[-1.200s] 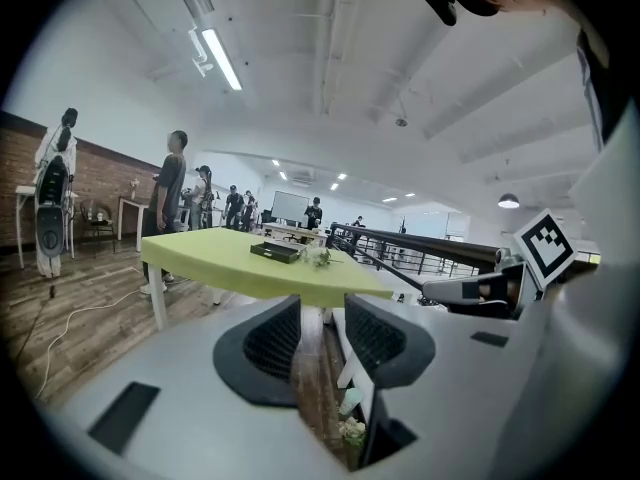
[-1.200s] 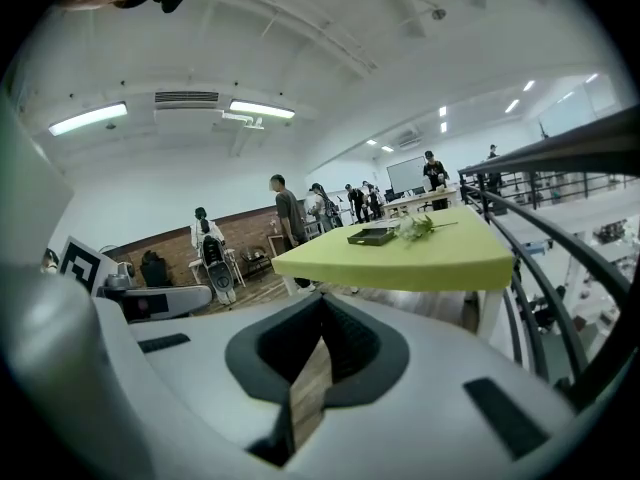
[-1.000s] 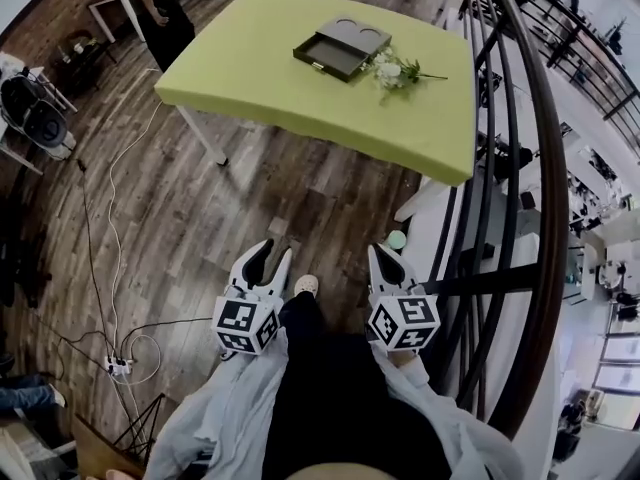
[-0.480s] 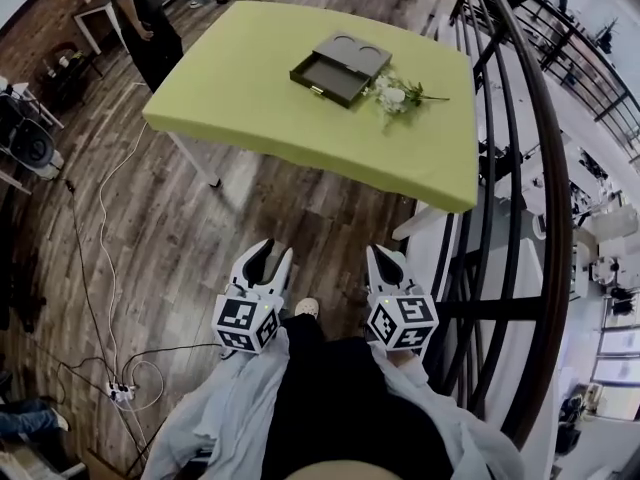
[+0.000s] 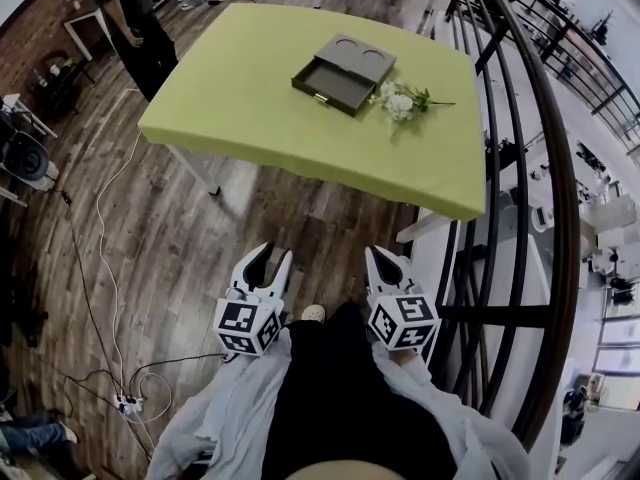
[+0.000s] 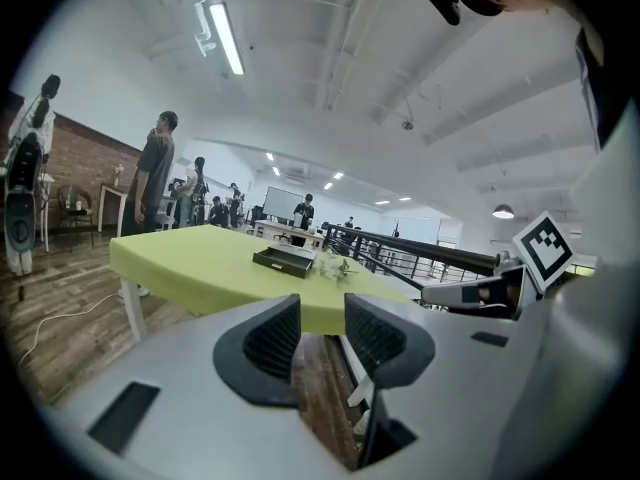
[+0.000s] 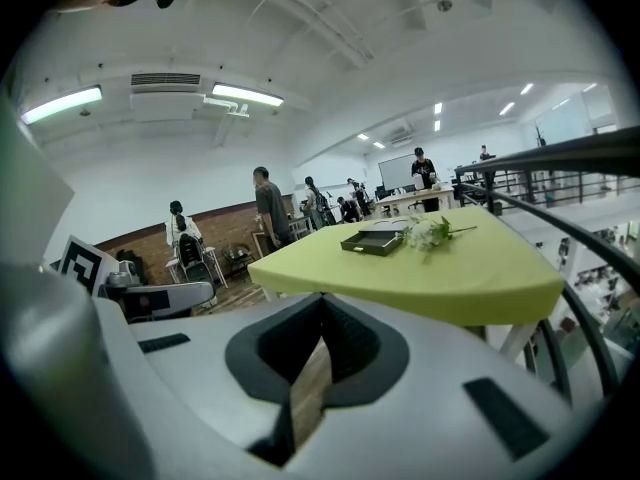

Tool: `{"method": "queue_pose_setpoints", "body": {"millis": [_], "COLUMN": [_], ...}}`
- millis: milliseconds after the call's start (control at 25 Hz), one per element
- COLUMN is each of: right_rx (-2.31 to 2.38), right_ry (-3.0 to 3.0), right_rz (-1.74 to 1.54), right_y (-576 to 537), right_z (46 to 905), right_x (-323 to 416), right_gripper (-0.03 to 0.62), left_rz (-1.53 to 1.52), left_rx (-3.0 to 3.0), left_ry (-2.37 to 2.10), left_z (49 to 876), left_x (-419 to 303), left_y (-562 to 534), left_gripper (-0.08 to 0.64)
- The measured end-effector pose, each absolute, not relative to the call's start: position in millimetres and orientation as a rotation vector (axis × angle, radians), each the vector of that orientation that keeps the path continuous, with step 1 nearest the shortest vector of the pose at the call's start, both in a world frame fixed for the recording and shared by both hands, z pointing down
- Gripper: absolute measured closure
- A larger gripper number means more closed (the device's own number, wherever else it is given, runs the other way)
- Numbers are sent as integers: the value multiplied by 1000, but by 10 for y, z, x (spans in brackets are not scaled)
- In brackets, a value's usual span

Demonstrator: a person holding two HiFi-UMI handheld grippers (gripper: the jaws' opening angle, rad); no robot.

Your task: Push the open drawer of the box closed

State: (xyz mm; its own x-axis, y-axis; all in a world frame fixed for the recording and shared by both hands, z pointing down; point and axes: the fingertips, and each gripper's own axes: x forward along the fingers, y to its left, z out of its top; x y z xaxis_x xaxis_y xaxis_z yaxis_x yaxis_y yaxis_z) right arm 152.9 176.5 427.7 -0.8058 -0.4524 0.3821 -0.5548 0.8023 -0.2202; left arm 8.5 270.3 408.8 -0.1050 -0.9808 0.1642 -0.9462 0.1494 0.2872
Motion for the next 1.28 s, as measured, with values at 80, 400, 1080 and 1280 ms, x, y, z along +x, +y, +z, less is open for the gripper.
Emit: {"method": "queue_pose_setpoints", "body": {"millis": [80,400,1080,1280], "right_rx": [767,760,712,687], "right_ry": [-2665,-2673,-2662,-2666], "right_rz": [466,470,489,480], "right_y": [1760,1720,894,481], "right_z": [4310,4325,4409,4340], "right_x": [1526,1458,989,773], "right_gripper": [586,586,585,586], "left_rz": [-157,-147,-130,-137], "left_rx": [1846,1809,1776,1769], "left_ry": [-2113,-2118,-2133,-2147], "left_z": [4140,4209,4233,4169], "left_x": [77,-7,-431,-630], "left_y": [2709,2781,2013,1609], "left_gripper": [413,413,413,413]}}
